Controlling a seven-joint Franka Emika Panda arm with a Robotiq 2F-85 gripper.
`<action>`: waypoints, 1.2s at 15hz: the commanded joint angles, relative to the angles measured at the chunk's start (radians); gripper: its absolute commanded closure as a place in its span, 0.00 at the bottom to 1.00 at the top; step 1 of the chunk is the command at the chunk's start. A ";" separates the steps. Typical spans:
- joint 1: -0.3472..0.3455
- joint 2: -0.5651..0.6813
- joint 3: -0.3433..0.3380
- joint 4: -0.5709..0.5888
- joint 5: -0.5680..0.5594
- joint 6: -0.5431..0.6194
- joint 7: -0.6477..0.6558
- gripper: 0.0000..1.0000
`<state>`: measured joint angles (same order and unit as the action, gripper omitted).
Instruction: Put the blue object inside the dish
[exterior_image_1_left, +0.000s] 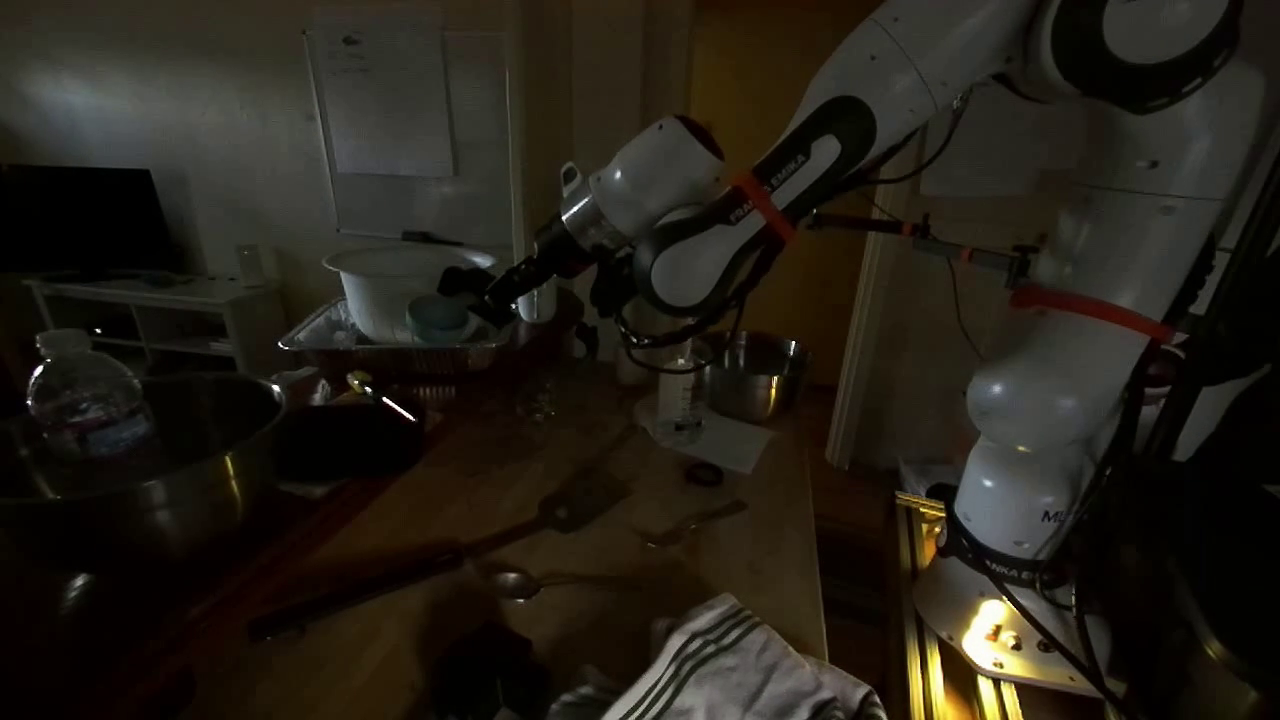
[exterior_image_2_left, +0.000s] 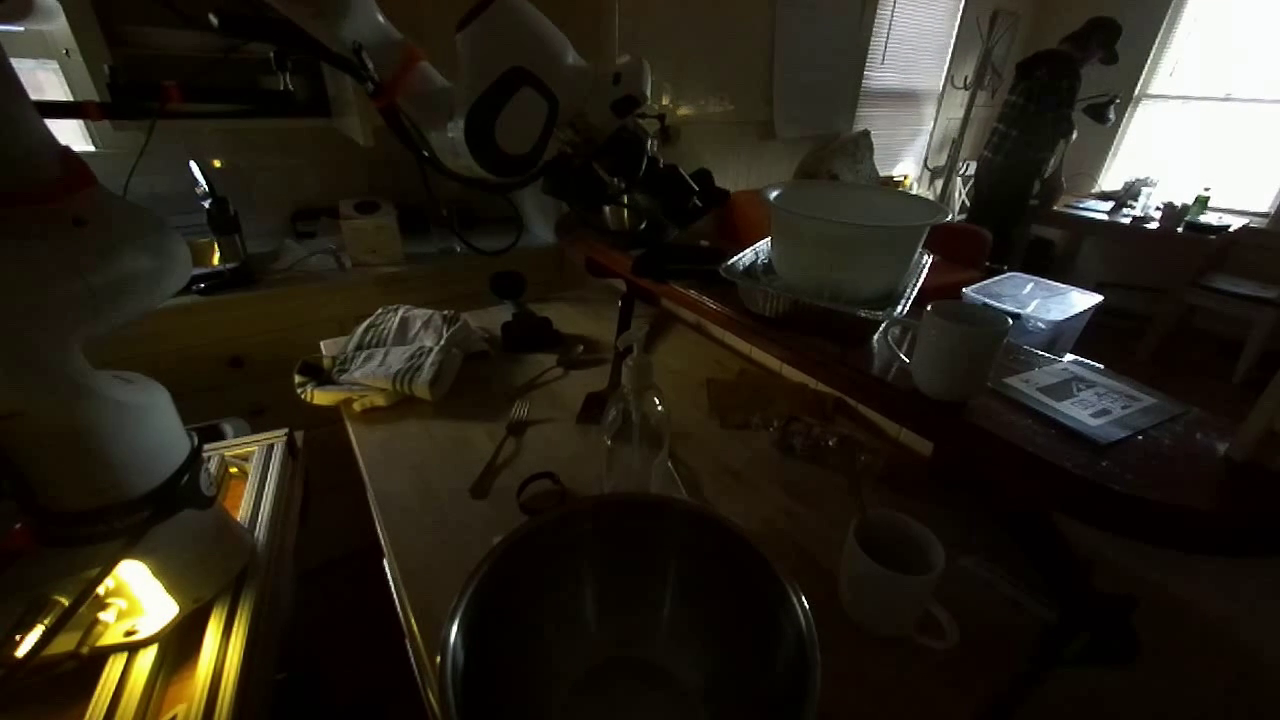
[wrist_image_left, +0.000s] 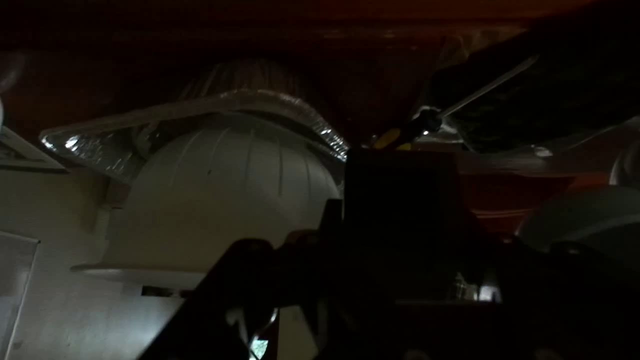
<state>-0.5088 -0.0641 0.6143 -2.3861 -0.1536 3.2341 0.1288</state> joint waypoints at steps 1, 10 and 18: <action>-0.050 0.057 0.080 0.043 -0.077 -0.015 0.040 0.73; 0.179 0.094 -0.145 0.105 -0.079 -0.062 -0.013 0.48; 0.204 0.146 -0.282 0.198 -0.381 -0.109 0.260 0.73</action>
<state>-0.3521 0.0589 0.4214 -2.2457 -0.3836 3.1692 0.2496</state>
